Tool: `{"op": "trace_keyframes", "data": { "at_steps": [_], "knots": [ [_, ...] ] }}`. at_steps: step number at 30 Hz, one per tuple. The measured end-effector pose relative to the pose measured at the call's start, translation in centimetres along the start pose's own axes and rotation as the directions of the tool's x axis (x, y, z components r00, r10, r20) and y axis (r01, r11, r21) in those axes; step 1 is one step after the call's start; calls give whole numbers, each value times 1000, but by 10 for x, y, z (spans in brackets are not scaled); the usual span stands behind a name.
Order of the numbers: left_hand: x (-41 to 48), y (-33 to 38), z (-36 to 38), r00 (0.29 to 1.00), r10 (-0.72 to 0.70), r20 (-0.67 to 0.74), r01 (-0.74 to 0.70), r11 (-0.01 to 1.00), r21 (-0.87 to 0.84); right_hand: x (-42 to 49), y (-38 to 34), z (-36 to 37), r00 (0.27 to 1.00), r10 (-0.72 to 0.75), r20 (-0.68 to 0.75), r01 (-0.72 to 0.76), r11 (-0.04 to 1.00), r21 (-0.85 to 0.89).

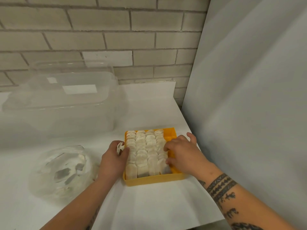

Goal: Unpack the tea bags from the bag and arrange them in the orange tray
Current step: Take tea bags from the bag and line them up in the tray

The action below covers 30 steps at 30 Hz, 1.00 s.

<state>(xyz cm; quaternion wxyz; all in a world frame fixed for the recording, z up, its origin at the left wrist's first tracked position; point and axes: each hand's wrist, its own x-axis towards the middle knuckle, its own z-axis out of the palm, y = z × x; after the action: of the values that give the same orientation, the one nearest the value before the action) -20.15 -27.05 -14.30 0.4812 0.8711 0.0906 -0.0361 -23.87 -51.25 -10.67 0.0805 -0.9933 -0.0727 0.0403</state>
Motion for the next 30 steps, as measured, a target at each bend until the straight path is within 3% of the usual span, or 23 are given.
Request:
{"op": "trace_keyframes", "data": {
  "at_steps": [6,11,17,25,30],
  "knots": [
    [1,-4,3,1000,-2,-10,2,1000,24,-5,-10,4,993,-73,93,83,991,-107],
    [0,-5,4,1000,13,-14,-13,1000,10,5,-17,13,991,-114,67,122,984,-129],
    [0,-4,3,1000,22,-7,-22,1000,5,7,-11,20,998,-53,36,58,985,-162],
    [1,-4,3,1000,22,0,-22,1000,9,10,-3,9,1000,3,-26,-5,998,-58],
    [1,-5,4,1000,11,-4,-11,1000,-6,15,-1,3,999,-23,-24,19,988,-155]
  ]
}}
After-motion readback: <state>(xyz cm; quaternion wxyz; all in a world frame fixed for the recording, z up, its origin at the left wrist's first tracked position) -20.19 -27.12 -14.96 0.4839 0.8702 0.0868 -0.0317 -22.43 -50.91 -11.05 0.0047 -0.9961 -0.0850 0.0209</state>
